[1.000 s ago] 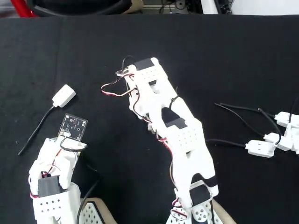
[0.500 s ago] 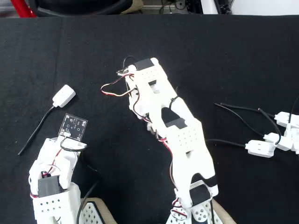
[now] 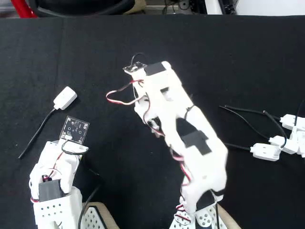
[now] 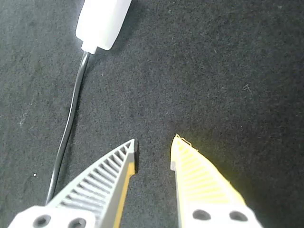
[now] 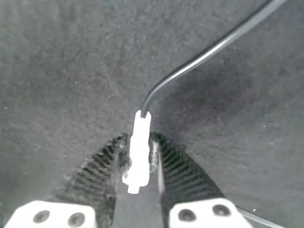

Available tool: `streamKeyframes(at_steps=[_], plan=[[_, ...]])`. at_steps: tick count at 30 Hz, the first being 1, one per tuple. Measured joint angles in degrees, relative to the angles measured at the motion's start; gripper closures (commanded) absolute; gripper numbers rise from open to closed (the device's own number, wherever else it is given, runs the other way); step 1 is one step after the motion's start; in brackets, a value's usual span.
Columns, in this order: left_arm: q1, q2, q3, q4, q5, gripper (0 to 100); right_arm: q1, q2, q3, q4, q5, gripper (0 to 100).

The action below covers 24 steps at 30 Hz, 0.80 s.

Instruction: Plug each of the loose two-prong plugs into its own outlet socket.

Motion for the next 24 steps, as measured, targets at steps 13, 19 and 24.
streamKeyframes(at_steps=[13, 19, 24], plan=[[0.0, 0.0, 0.0, 0.0, 0.0, 87, -9.85, -37.98, 40.09, -33.76, -12.48, 97.4], [0.0, 0.0, 0.0, -0.7, 0.26, 87, -16.7, -49.23, 57.67, -53.98, -13.8, 97.4], [4.92, 0.0, 0.0, -1.05, 6.33, 87, -17.14, -57.58, 68.22, -68.22, -14.15, 97.4]])
